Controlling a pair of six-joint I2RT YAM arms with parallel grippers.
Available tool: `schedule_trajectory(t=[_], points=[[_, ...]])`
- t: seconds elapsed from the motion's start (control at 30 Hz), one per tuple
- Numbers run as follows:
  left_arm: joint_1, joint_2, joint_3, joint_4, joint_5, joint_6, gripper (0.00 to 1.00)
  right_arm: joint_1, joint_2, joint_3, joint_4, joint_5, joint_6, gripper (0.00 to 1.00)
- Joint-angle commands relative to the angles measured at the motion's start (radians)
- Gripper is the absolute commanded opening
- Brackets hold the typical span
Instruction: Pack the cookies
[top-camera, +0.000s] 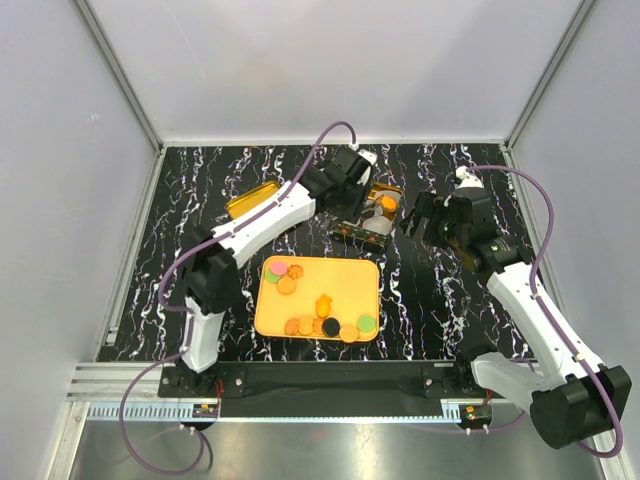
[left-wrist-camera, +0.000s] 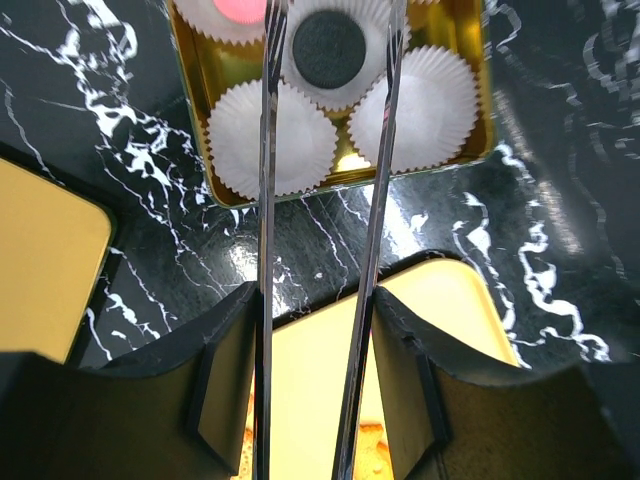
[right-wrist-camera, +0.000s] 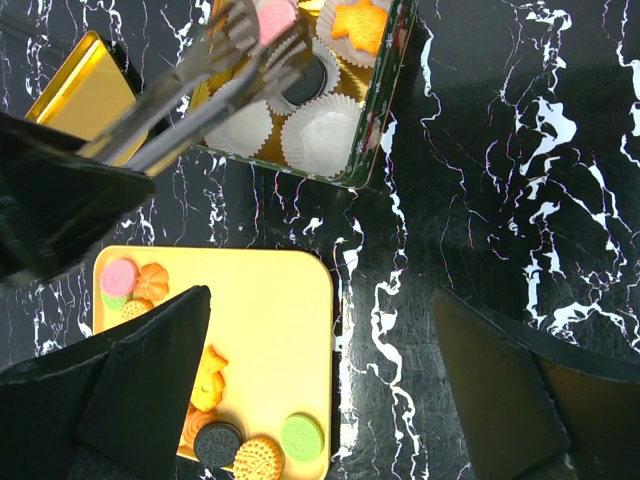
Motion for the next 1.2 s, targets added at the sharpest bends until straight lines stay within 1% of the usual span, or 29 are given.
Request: schedule_trajectory(t=[0.0, 0.13, 0.23, 0.27, 0.33, 0.37, 0.43, 0.47, 0.5, 0.63, 0.73, 0.87, 1.17], points=[[0.006, -0.143, 0.028, 0.051, 0.031, 0.018, 0.5, 0.006, -0.009, 0.034, 0.014, 0.018, -0.01, 1.0], [0.005, -0.219, -0.011, 0.038, 0.056, 0.004, 0.5, 0.004, -0.002, 0.038, 0.017, 0.011, -0.006, 1.0], [0.005, -0.314, -0.12, 0.038, 0.071, -0.004, 0.5, 0.006, 0.003, 0.035, 0.023, 0.004, -0.006, 1.0], [0.003, -0.377, -0.199, 0.041, 0.076, -0.007, 0.5, 0.006, 0.0, 0.029, 0.026, 0.003, -0.006, 1.0], [0.005, -0.448, -0.287, 0.06, 0.079, -0.017, 0.5, 0.006, 0.002, 0.026, 0.037, -0.006, -0.006, 1.0], [0.005, -0.507, -0.354, 0.055, 0.088, -0.021, 0.5, 0.006, 0.006, 0.024, 0.038, -0.006, -0.004, 1.0], [0.003, -0.572, -0.424, 0.04, 0.102, -0.033, 0.5, 0.006, 0.011, 0.021, 0.046, -0.006, -0.004, 1.0], [-0.002, -0.6, -0.456, 0.034, 0.11, -0.036, 0.5, 0.006, 0.02, 0.017, 0.049, -0.032, -0.004, 1.0], [-0.006, -0.656, -0.519, 0.019, 0.11, -0.042, 0.5, 0.004, 0.023, 0.015, 0.056, -0.035, -0.006, 1.0], [-0.017, -0.767, -0.648, -0.035, 0.125, -0.05, 0.5, 0.006, 0.037, 0.014, 0.07, -0.049, -0.003, 0.99], [-0.044, -0.822, -0.718, -0.087, 0.133, -0.057, 0.5, 0.006, 0.049, 0.014, 0.078, -0.051, 0.002, 1.0], [-0.101, -0.858, -0.777, -0.144, 0.127, -0.073, 0.5, 0.006, 0.063, 0.011, 0.087, -0.049, 0.005, 1.0], [-0.166, -0.876, -0.838, -0.179, 0.131, -0.111, 0.5, 0.006, 0.057, 0.006, 0.084, -0.046, 0.005, 1.0]])
